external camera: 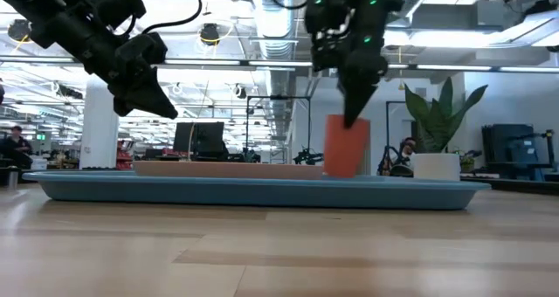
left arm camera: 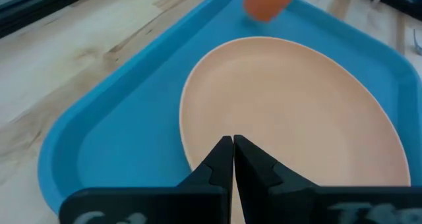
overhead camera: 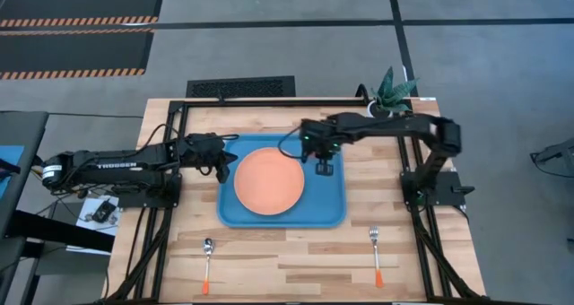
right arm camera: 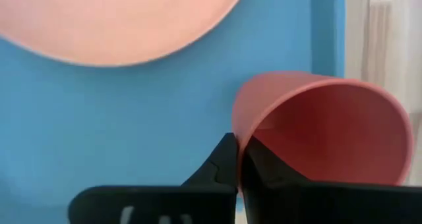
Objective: Pick and place plate/cup/fork/spoon on tray
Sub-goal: Put the orange cup on the blue tray to the top left of the orange plate
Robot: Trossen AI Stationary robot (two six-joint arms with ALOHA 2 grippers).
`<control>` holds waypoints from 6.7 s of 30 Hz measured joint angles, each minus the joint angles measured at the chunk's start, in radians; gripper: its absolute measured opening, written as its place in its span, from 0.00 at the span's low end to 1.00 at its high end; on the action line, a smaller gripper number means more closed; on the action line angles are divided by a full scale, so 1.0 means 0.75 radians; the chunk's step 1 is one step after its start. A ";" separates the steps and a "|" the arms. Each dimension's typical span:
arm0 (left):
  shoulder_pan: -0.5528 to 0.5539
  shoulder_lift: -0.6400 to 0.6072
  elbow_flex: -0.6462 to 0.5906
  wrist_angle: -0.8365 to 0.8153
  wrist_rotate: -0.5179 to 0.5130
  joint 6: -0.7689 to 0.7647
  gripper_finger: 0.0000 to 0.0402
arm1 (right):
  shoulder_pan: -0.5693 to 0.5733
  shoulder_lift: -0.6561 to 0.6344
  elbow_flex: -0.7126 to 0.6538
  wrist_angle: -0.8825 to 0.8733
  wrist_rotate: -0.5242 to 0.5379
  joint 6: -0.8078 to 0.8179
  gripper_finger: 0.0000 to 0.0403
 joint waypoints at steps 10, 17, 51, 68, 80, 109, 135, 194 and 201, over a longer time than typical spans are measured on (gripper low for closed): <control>0.000 0.000 0.000 0.015 0.042 0.008 0.00 | -0.041 0.151 0.154 -0.083 -0.108 -0.129 0.05; 0.000 0.000 0.000 0.013 0.046 0.022 0.00 | -0.055 0.155 0.153 -0.098 -0.105 -0.128 0.09; -0.030 0.005 -0.001 0.200 0.122 0.040 0.00 | -0.055 -0.696 -0.579 0.668 -0.239 -0.039 0.05; -0.131 0.484 0.366 0.282 0.191 0.279 0.00 | 0.066 -0.991 -1.507 1.998 -0.134 0.279 0.02; -0.166 0.913 0.776 0.172 0.194 0.349 0.00 | 0.141 -0.951 -1.590 2.012 0.011 0.333 0.04; -0.167 1.501 1.481 -0.118 0.052 0.762 0.29 | 0.136 -0.940 -1.588 2.004 0.014 0.268 0.05; -0.147 1.598 1.503 -0.246 -0.068 0.995 0.17 | 0.136 -0.940 -1.588 2.001 0.013 0.268 0.04; 0.255 0.774 0.748 -0.697 0.129 0.252 0.00 | 0.135 -0.940 -1.588 1.967 0.013 0.292 0.03; 0.255 0.776 0.748 -0.701 0.166 0.244 0.00 | 0.135 -0.940 -1.588 1.967 0.014 0.292 0.03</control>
